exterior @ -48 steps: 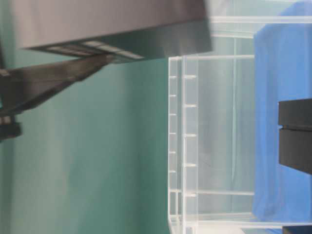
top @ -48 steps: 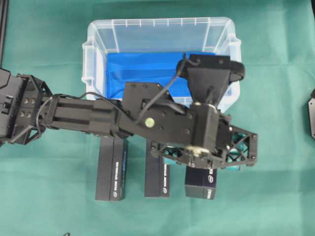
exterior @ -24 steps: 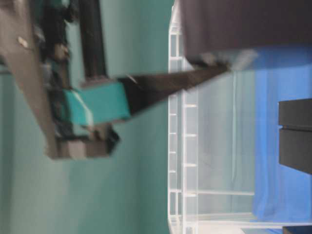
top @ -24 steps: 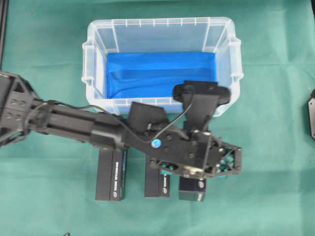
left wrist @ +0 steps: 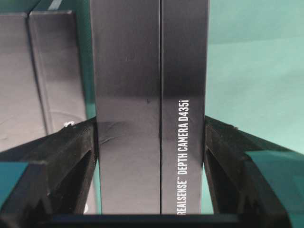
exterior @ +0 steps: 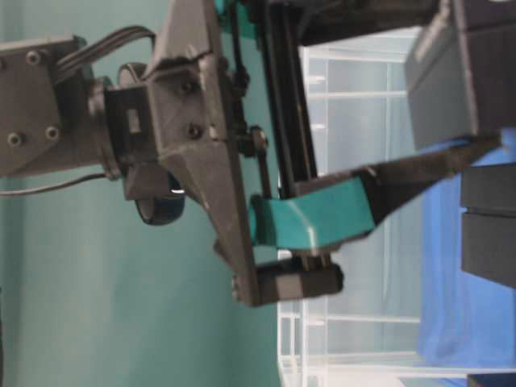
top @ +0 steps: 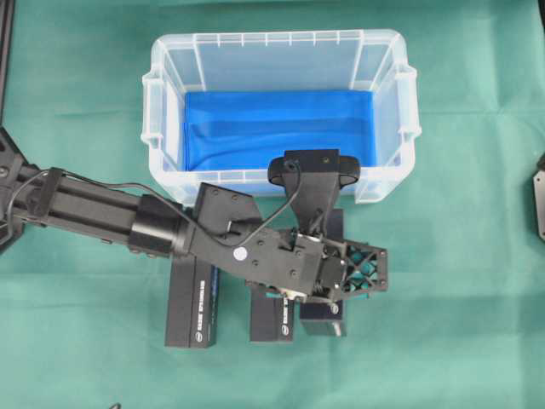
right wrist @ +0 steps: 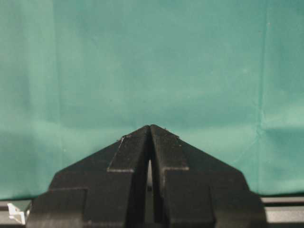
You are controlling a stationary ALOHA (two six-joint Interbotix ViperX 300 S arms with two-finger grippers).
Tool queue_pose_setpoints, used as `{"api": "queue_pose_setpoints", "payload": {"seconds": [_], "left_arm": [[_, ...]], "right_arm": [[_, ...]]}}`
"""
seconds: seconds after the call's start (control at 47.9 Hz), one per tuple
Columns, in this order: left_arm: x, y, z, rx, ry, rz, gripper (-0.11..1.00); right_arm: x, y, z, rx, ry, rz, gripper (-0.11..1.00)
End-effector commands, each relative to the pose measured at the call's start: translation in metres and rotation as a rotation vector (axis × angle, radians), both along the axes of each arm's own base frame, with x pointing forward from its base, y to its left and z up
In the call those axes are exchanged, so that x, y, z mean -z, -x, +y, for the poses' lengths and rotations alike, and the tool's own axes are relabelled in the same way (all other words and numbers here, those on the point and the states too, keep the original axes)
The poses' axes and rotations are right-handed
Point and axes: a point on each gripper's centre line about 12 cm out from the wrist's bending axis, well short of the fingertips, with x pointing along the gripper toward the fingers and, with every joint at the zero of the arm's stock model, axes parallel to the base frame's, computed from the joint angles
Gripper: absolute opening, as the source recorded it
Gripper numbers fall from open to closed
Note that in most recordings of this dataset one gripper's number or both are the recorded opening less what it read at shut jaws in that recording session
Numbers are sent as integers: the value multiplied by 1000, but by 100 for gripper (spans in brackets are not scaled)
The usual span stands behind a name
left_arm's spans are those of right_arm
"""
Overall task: Take the box out of the case with the left arm.
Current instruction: 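Lower the box onto the cloth right of the middle box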
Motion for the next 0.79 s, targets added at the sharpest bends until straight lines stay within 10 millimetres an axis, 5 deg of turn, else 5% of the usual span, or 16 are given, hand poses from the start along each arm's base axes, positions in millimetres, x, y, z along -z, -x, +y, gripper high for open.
{"api": "queue_pose_setpoints", "payload": {"seconds": [0.0, 0.773], "left_arm": [[-24, -1, -1, 10, -11, -67, 60], [-17, -5, -9, 37, 17, -104, 60]], "right_arm": [[-7, -3, 0, 2, -4, -20, 7], [-7, -3, 0, 4, -4, -17, 7]]}}
